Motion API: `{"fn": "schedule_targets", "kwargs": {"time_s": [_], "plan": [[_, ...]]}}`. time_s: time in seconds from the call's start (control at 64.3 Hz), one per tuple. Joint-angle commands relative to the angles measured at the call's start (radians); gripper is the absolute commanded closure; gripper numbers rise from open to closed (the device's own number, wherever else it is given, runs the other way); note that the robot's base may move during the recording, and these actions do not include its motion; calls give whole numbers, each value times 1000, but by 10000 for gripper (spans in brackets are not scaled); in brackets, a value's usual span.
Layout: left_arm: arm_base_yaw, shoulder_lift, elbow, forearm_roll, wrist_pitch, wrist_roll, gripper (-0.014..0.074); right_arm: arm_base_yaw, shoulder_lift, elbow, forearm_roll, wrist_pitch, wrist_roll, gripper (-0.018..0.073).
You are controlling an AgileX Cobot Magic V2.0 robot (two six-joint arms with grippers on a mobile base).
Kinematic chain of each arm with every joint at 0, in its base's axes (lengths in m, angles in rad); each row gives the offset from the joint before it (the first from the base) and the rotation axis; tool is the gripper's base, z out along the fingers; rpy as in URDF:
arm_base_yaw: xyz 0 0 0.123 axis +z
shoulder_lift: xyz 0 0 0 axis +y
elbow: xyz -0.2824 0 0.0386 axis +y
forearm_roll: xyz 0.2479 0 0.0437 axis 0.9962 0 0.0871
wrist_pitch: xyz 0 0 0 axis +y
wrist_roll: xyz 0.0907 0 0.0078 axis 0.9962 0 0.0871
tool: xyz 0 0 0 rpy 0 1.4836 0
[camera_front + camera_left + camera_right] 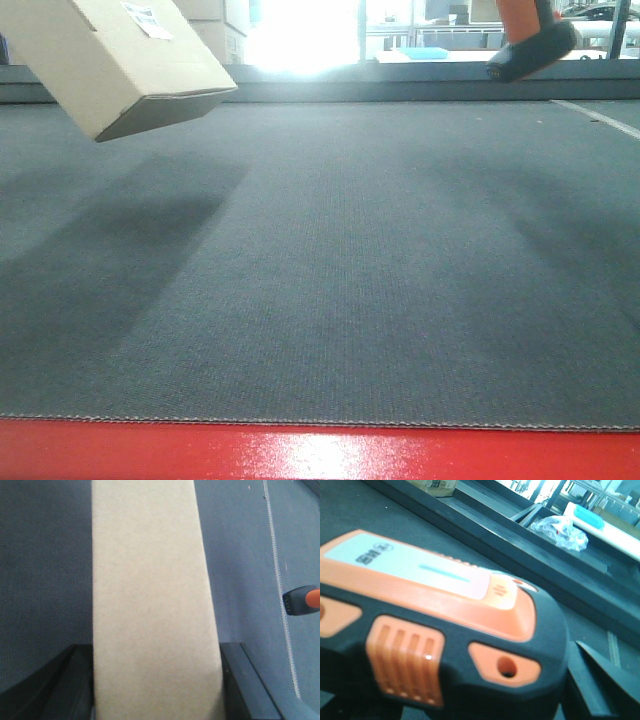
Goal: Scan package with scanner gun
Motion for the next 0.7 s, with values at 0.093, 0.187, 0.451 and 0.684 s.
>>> {"fn": "schedule_targets", "kwargs": {"time_s": [0.093, 0.187, 0.451, 0.684], "plan": [[-3, -6, -4, -38, 2, 6, 707, 24, 5, -90, -50, 48, 0, 713], [-3, -6, -4, -38, 2, 6, 707, 24, 30, -131, -50, 134, 0, 713], [-3, -6, -4, -38, 2, 6, 707, 24, 49, -156, -50, 166, 0, 713], [-3, -6, -4, -40, 2, 6, 707, 24, 51, -156, -50, 172, 0, 713]]}}
